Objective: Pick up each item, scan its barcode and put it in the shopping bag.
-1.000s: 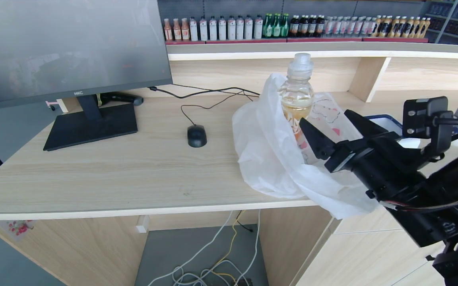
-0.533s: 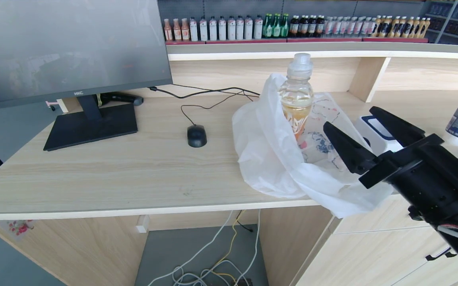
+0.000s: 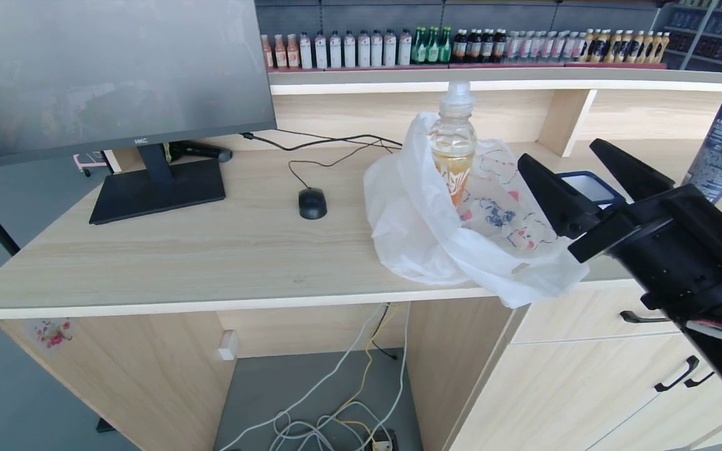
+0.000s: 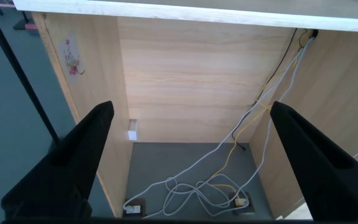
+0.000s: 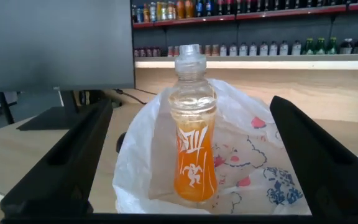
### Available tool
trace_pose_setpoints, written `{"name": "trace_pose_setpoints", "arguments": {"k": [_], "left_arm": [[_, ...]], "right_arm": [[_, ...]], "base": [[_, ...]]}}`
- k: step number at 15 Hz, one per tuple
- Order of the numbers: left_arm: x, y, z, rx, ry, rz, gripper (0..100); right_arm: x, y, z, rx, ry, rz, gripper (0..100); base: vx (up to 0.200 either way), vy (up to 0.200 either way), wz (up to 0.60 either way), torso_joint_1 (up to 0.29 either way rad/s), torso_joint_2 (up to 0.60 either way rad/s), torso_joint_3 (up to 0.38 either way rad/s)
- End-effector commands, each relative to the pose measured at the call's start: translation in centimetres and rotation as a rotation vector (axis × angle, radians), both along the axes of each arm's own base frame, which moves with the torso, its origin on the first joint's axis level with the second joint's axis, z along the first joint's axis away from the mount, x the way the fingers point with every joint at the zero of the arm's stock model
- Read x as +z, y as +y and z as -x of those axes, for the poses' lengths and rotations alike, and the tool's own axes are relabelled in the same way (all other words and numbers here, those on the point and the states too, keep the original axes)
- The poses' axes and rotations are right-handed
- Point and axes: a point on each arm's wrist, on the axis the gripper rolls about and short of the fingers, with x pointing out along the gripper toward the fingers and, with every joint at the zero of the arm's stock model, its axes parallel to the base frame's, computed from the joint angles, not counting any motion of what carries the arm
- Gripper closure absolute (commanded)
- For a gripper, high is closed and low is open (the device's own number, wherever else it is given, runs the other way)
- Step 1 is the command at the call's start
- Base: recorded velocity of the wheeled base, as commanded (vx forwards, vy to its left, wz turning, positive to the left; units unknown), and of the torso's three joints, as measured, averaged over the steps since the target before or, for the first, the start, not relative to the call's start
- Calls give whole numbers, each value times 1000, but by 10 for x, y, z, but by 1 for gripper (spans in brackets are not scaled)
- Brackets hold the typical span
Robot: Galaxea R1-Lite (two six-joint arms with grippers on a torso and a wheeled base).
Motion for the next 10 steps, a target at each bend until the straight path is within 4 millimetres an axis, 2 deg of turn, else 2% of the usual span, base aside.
{"name": "trace_pose_setpoints", "arguments": {"k": [1,3,10], "left_arm": [[0,0,0,2,0,2,0],[0,0,0,0,1,-2,0],[0,0,0,2,0,2,0]], "right_arm": [[-4,2,-4,-2,16,10,0],[-5,1,-4,-5,19,12,0],[-6,-4,-5,-25,23,14,0]], "base": [[0,0,0,0,0,0],[0,0,0,0,0,0],[0,-200,0,5,0,2]]}}
